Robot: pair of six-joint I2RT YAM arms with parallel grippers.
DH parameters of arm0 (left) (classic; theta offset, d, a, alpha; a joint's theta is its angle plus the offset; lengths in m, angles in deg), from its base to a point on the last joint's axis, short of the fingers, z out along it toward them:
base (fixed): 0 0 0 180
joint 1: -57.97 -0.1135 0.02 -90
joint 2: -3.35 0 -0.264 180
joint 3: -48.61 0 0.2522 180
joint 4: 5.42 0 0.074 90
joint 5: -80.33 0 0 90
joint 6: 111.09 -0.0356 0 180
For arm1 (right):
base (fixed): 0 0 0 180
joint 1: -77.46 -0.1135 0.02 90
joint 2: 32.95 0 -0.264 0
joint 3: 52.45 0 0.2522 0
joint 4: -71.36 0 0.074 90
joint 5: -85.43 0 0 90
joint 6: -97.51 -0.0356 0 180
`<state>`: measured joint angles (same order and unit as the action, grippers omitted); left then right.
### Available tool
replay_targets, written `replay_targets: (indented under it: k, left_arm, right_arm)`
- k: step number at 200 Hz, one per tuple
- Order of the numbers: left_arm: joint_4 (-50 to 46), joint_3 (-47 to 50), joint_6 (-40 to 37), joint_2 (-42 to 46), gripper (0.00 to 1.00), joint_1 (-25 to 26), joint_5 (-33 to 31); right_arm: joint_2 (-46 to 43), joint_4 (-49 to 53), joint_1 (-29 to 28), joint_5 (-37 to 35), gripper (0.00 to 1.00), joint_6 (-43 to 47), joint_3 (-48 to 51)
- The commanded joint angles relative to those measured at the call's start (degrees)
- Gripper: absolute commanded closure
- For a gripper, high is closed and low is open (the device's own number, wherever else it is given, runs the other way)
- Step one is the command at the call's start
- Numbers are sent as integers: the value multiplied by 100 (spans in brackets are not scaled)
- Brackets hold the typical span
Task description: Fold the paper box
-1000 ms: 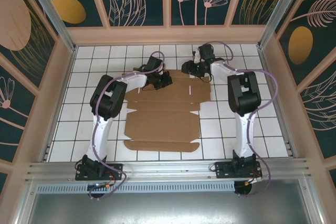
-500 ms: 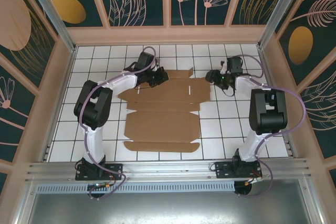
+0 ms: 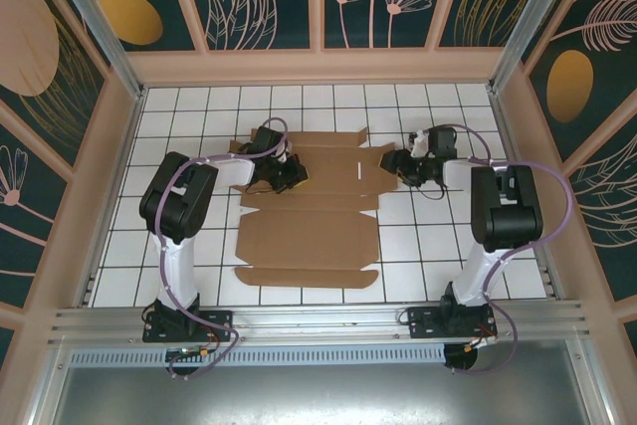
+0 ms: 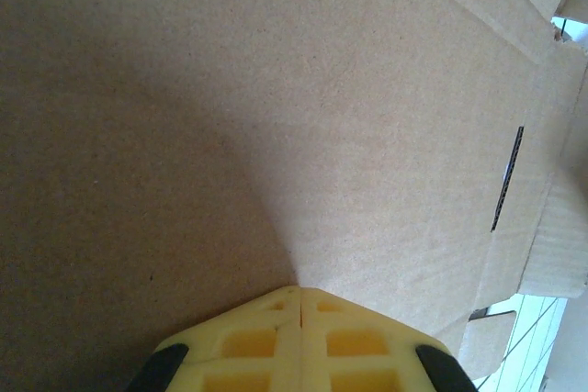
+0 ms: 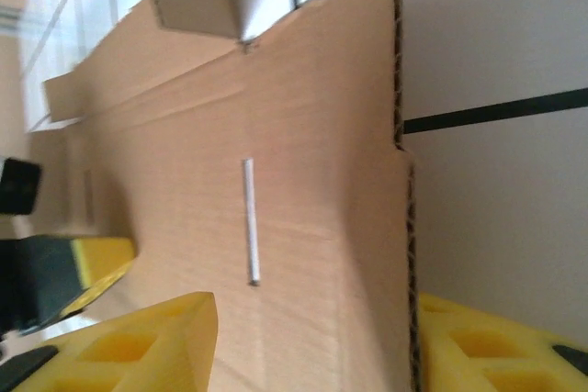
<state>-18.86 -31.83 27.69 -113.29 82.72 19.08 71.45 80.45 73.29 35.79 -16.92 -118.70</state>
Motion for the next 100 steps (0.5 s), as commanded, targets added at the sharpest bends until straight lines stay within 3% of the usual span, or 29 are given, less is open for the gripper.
replay_targets:
  k: [1, 47, 80, 100]
  left_arm:
    - [20, 176, 12, -215, 100, 0, 49]
    - [91, 282, 12, -215, 100, -5, 78]
    - [153, 322, 48, -197, 100, -7, 78]
    - [182, 322, 64, -150, 100, -6, 50]
  right_arm:
    - [395, -493, -9, 989, 49, -261, -31]
    - [678, -247, -119, 649, 56, -120, -244]
    - [404, 34, -223, 415, 78, 15, -343]
    - [102, 701, -368, -286, 81, 317, -647]
